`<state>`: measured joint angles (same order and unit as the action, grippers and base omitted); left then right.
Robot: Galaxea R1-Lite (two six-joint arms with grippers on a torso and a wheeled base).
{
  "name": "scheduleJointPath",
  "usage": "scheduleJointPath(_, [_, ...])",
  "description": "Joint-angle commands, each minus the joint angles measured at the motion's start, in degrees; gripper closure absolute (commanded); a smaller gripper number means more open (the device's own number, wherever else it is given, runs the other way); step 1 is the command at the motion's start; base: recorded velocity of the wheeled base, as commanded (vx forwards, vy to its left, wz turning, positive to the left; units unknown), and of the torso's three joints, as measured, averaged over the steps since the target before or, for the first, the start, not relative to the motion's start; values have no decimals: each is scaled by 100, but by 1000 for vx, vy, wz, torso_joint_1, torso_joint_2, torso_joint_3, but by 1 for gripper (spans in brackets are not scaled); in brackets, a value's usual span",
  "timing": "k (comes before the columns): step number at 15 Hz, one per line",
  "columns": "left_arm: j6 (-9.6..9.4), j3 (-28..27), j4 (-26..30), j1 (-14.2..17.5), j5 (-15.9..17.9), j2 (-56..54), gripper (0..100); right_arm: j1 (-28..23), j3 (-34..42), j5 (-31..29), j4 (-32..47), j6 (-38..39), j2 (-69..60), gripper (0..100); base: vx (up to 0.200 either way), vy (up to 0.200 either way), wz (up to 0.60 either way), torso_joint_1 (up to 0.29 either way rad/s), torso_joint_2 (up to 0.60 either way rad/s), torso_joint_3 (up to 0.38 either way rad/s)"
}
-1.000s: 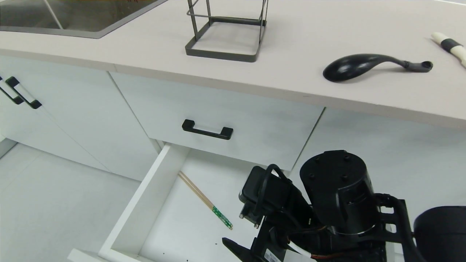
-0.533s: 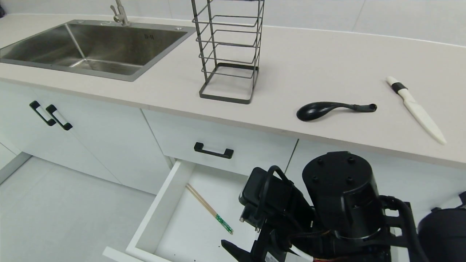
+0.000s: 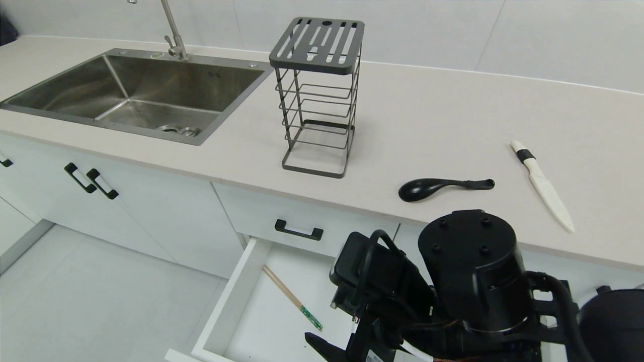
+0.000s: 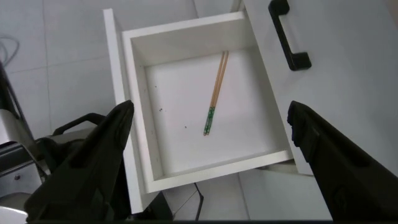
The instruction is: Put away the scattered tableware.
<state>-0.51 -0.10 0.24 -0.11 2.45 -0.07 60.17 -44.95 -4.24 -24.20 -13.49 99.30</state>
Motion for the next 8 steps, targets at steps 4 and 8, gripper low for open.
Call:
scheduleJointPath(4, [-2,1,2,-7,1,7,0,-6,3,2,3,5,10,0,0,0,0,278,-520,-245])
scheduleJointPath(8, [-2,1,2,-7,1,7,0,-32,-14,29,38,31,19,0,0,0,0,283,-546,-264])
